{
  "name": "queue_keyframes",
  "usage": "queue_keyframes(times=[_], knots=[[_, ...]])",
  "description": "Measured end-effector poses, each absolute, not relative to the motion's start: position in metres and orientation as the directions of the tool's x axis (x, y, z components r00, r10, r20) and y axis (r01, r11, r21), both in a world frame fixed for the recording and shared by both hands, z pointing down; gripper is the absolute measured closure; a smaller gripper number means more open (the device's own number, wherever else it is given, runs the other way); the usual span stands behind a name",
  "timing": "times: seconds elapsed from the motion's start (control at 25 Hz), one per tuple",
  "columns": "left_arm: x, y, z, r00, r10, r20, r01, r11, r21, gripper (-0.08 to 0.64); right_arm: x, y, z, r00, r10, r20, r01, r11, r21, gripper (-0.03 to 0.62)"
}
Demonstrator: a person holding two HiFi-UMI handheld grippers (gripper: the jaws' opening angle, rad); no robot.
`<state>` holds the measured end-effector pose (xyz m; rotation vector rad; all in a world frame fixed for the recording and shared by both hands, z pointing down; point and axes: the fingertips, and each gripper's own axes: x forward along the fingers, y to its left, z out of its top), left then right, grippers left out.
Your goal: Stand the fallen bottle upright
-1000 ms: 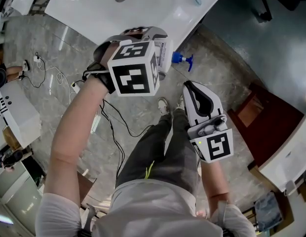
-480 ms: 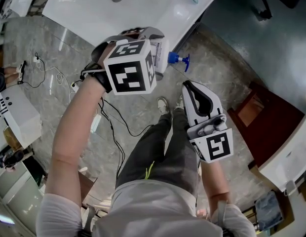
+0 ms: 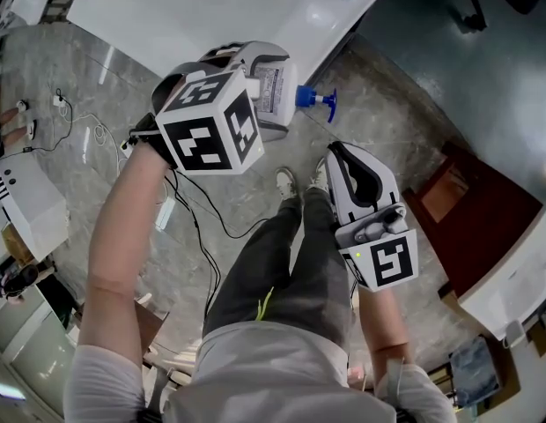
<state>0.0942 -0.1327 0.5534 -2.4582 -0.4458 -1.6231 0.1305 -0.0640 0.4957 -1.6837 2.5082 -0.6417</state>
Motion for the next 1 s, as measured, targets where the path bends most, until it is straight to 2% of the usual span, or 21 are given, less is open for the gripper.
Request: queue_keyframes(times=[0.56,1.0], knots=[[0.101,-0.134,0.525,0.539,0.155,0.828,0.278,-0.961,-0.001,0.086,0.122,-0.068,0.493,-0.424,-0.887,0.182,-0.869,0.342,-0.359,0.548],[0.108,-0.142,0.489,0.767,0.100,0.633,0.176,-0.983,-0.058,0.086,0.120,-0.068,0.490,-0.435,-0.878,0.199,-0.870,0.353,-0.344,0.549]])
